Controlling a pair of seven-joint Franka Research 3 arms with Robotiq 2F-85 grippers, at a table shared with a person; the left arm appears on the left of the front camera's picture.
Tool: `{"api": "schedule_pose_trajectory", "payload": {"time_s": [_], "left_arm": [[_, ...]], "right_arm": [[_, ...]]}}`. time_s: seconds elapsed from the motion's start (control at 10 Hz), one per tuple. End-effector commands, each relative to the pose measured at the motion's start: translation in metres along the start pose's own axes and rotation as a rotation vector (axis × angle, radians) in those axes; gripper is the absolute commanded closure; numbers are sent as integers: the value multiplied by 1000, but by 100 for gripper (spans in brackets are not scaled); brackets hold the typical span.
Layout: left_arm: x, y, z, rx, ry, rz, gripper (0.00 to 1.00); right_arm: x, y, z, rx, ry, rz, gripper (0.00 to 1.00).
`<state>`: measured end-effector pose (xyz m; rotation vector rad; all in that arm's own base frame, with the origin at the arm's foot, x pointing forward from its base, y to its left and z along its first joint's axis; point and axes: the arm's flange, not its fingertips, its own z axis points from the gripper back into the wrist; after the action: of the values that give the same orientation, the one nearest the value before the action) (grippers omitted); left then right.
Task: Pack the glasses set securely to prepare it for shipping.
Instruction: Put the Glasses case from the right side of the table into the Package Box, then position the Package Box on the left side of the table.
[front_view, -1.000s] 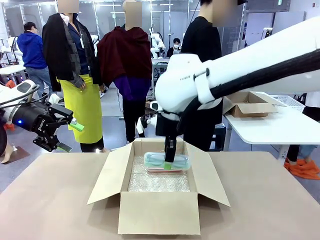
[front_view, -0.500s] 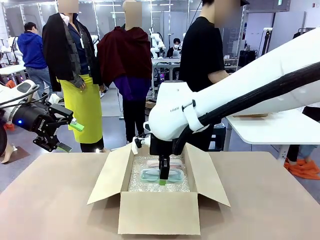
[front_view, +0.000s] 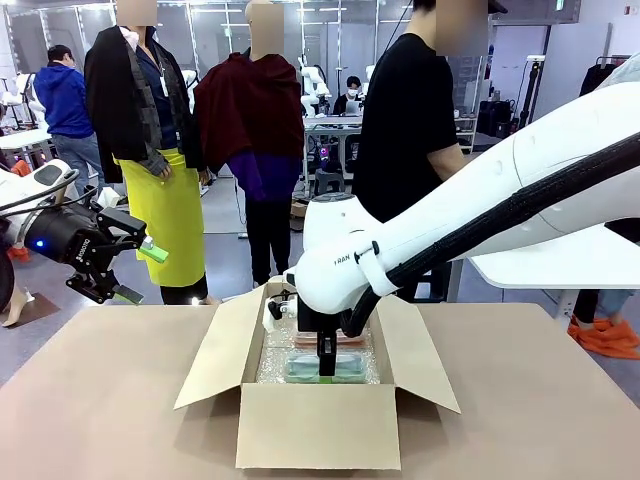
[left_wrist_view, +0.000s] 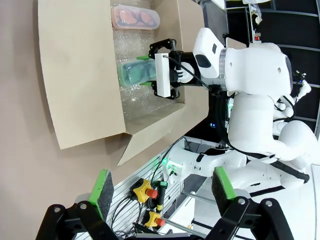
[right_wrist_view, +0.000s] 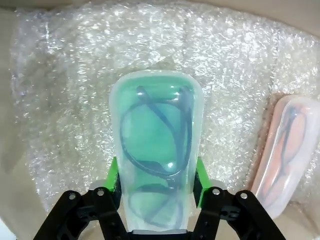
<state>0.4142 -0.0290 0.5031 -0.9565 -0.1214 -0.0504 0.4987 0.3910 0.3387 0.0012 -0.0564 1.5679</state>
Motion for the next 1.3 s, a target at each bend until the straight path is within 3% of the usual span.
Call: {"api": "schedule_pose_trajectory", "payload": {"time_s": [0.0,0.4,0.5,0.6,1.2], "left_arm": [[1,-2,1,-6,-15,8,0],[1,-2,1,-6,-15,8,0],[1,-2,1,-6,-15,8,0],[1,-2,1,-6,-15,8,0],[1,-2,1,-6,-15,8,0]], "right_arm": [[10,2,4,-32,42,-48,0],[8,2,11,-32,37,-71,0],[-3,1,13,-2,101,-20,0],[5,-2,8,-26,18,-40,0],[5,-2,8,-26,18,-40,0]]}}
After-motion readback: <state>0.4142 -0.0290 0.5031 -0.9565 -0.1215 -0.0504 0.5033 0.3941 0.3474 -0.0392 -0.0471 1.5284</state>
